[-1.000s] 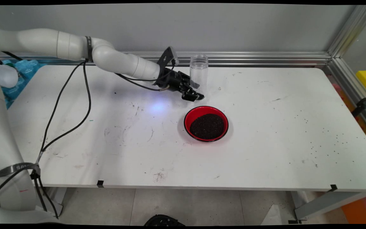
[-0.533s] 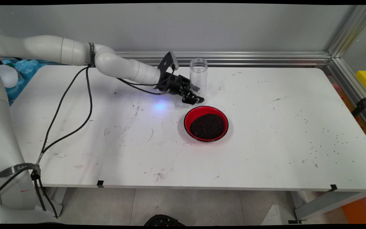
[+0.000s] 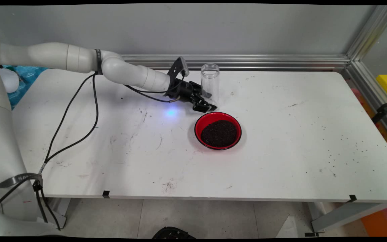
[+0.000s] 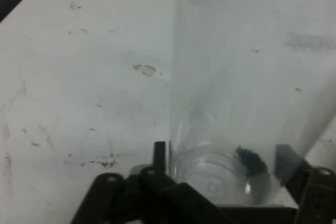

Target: Place the picked object on the table

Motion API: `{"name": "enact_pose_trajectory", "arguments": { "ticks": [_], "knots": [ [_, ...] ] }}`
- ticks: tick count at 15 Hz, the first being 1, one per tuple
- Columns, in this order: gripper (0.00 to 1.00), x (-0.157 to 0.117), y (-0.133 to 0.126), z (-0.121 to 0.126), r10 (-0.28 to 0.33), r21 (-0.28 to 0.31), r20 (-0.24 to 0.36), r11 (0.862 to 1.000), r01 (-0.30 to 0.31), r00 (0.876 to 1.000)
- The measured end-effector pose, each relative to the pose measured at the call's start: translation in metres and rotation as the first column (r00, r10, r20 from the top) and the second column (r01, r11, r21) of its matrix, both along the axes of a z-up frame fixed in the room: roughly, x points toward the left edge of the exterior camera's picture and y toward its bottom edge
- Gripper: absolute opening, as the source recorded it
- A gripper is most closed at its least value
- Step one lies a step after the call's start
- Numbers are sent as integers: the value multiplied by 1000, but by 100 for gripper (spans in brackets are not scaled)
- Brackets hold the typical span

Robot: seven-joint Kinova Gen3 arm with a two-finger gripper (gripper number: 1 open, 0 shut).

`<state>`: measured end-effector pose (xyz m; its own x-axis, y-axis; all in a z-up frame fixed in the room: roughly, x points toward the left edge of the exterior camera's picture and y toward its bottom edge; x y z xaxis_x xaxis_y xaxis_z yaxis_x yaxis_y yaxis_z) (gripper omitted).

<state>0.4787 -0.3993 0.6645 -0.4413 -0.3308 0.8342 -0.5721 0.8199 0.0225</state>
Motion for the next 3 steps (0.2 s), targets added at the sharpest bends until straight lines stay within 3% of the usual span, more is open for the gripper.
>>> {"name": "enact_pose_trajectory", "arguments": {
  "ticks": [1, 3],
  "knots": [
    [100, 0, 0, -1, -1, 0, -2, 1000, 1, 1000],
    [100, 0, 0, -2, -5, -1, -6, 1000, 5, 1000]
  ]
}}
